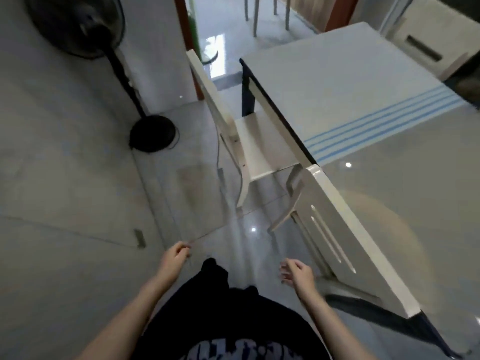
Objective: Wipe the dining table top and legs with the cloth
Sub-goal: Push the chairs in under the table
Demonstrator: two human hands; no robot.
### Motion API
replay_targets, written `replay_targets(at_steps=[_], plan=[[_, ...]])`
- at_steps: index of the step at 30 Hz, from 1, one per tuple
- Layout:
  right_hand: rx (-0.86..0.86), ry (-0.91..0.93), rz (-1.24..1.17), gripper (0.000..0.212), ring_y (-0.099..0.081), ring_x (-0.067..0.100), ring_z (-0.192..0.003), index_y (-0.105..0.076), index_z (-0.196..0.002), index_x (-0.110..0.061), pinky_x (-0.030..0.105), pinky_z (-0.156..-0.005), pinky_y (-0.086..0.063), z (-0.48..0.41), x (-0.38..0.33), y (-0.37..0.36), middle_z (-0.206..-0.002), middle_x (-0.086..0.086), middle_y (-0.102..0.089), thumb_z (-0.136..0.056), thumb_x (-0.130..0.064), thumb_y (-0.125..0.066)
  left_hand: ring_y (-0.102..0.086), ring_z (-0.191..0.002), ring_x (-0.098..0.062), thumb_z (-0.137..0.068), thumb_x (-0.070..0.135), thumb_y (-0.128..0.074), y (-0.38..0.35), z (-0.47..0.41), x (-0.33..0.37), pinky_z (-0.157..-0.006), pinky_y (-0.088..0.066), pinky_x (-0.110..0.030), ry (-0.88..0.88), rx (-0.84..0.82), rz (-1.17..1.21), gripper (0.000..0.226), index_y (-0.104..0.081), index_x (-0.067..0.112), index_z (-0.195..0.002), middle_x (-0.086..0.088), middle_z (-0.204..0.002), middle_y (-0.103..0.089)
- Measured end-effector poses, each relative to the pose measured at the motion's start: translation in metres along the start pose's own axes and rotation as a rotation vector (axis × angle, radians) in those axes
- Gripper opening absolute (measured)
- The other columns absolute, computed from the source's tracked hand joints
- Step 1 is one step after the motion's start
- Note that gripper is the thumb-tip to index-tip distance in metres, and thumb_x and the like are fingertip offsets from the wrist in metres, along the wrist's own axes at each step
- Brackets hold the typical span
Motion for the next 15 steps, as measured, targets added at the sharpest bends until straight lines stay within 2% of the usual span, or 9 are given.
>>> replay_targets(at_steps=[2,7,9,11,15], plan=[[-0.066,-0.026,0.072,0.022,-0.06,0.017,-0.058,-0.067,-0.074,-0.006,0.022,-0.051,-0.044,-0.009,-0.012,-0.025,-0.071,0.008,-0.065,-0.093,-0.007,-0.054,-0.053,-0.079,-0.028,-0.097,0.001,-0.043,0.026,0.01,-0.046,-0.06,-0.04,-0.03,0.148,0.08,0.114,0.029,-0.057,0.014,-0.075,-0.011,-0.073,-0.057],[-0.188,0.006,0.203,0.015,-0.063,0.02,-0.065,-0.069,-0.081,-0.004,0.023,-0.056,-0.046,-0.04,-0.061,-0.091,-0.076,0.01,-0.069,-0.09,-0.013,-0.06,-0.043,-0.056,-0.02,-0.099,0.004,-0.041,0.05,0.038,-0.115,-0.047,-0.03,-0.023,0.427,0.185,0.311,0.028,-0.052,0.008,-0.073,-0.011,-0.066,-0.052],[-0.214,0.029,0.225,0.015,-0.063,0.021,-0.067,-0.069,-0.082,-0.006,0.024,-0.058,-0.047,-0.054,-0.08,-0.117,-0.078,0.011,-0.069,-0.09,-0.014,-0.059,-0.043,-0.054,-0.02,-0.098,0.005,-0.044,0.057,0.034,-0.126,-0.046,-0.031,-0.022,0.479,0.188,0.343,0.026,-0.054,0.005,-0.074,-0.012,-0.066,-0.052],[-0.218,0.048,0.263,0.015,-0.063,0.021,-0.068,-0.069,-0.084,-0.005,0.025,-0.059,-0.046,-0.068,-0.098,-0.139,-0.079,0.012,-0.069,-0.091,-0.013,-0.058,-0.049,-0.058,-0.022,-0.098,0.007,-0.046,0.068,0.02,-0.131,-0.051,-0.035,-0.025,0.499,0.183,0.375,0.024,-0.056,0.005,-0.077,-0.017,-0.073,-0.057],[-0.169,0.047,0.302,0.013,-0.061,0.021,-0.066,-0.067,-0.088,-0.001,0.026,-0.057,-0.046,-0.094,-0.126,-0.173,-0.078,0.013,-0.068,-0.09,-0.011,-0.059,-0.049,-0.059,-0.02,-0.098,0.011,-0.047,0.104,-0.028,-0.115,-0.056,-0.036,-0.026,0.468,0.153,0.387,0.022,-0.058,0.009,-0.079,-0.012,-0.072,-0.057]])
Point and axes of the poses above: each hand's wrist, its own z-axis away from the middle knuckle, its own y-axis out of the back of the hand, x = y × z, the point moved 8 cm from there along -z, towards the middle knuckle
